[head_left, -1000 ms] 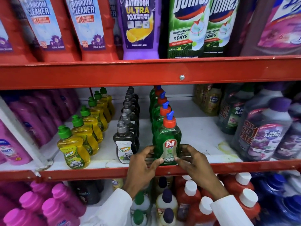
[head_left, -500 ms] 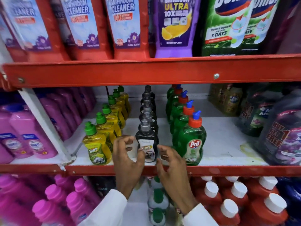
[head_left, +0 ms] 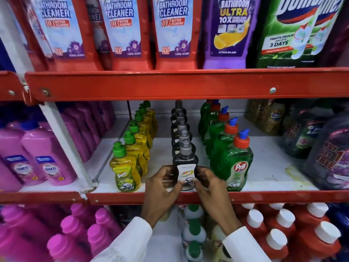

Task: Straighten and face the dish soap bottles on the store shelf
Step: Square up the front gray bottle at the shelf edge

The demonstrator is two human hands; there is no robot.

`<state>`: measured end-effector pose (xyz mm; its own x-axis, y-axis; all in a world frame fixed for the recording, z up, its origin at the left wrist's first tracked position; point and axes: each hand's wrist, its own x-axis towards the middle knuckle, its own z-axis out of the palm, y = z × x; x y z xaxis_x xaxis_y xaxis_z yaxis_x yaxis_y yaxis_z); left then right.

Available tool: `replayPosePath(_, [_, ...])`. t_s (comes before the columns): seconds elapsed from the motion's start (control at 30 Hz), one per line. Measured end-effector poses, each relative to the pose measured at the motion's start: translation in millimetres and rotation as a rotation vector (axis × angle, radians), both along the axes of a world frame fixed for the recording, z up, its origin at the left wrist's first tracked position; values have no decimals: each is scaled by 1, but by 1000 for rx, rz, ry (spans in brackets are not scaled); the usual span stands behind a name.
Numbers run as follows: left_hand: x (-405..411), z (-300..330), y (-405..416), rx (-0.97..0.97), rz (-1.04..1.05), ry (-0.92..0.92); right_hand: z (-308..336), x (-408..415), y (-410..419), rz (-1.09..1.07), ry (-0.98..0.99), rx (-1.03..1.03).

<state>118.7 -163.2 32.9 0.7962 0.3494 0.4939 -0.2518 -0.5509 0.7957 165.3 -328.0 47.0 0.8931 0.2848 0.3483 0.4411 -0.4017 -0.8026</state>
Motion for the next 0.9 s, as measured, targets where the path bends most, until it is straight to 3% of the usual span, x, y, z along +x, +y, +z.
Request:
replayPosePath(0.47, [-8,2,1,-45,-44,5,-2,-10,3,-44,64,102])
replayPosePath(0.63, [-40,6,19,-57,43,-75,-9,-44,17,-326,-292,360])
replayPosePath(0.7, [-62,12,33,-54,161,-225,-7,-58,32,-273,-375,355])
replayPosePath(0.8, [-78,15,69,-103,300,-377,-5,-67,67,-77,-252,303])
replayPosePath(0.9, [-76,7,110,-163,358,-280,-2,-69,105,31,-161,266])
